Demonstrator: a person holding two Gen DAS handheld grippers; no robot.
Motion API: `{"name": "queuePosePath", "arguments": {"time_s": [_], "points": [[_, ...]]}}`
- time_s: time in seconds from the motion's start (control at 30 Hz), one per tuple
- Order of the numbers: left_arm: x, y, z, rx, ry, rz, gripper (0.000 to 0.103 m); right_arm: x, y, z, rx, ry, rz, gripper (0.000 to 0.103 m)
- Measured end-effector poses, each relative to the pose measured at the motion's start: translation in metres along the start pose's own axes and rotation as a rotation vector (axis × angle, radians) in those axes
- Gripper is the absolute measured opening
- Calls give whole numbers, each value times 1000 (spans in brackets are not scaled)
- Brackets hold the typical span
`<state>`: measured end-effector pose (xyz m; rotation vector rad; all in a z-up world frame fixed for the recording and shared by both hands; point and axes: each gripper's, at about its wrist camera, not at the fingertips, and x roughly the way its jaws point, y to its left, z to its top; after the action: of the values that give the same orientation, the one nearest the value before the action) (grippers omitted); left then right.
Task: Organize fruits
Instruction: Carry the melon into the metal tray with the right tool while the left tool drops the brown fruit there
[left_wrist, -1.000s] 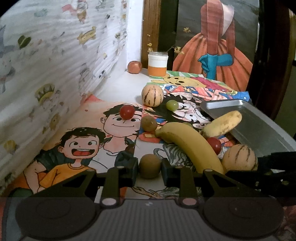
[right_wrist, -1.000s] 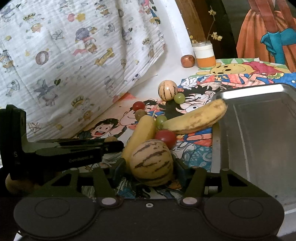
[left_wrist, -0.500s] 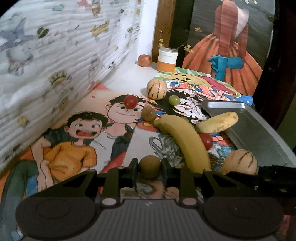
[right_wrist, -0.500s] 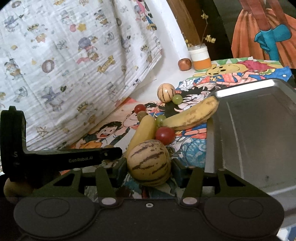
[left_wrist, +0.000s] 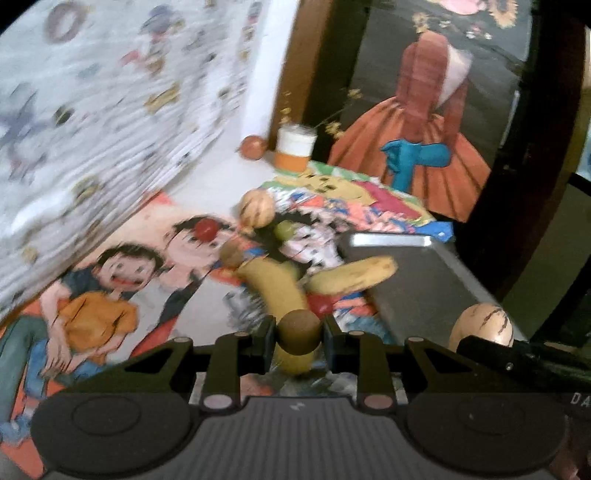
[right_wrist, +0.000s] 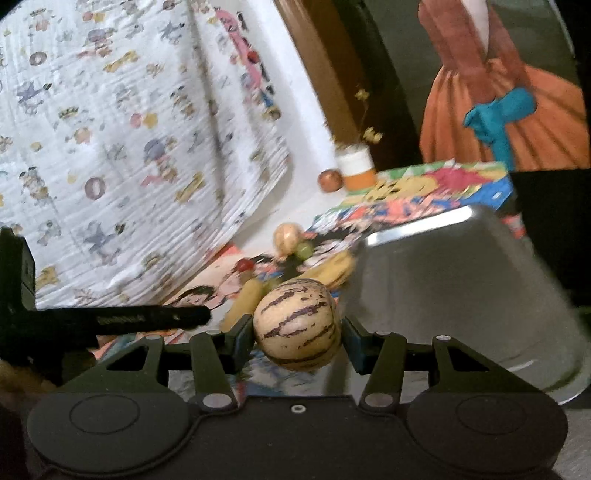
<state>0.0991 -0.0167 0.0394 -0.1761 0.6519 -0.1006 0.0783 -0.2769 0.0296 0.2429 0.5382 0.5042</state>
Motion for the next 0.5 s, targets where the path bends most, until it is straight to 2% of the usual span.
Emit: {"name": "queuePosePath", "arguments": {"time_s": [0.23,0.5], "points": [[13,-20,46,-37,-69,-118,29,0,-38,37,-6,-41,-23,53],[58,-40,87,-33,-76,-162,29,30,-70,75,-39,-59,-17,54]]}}
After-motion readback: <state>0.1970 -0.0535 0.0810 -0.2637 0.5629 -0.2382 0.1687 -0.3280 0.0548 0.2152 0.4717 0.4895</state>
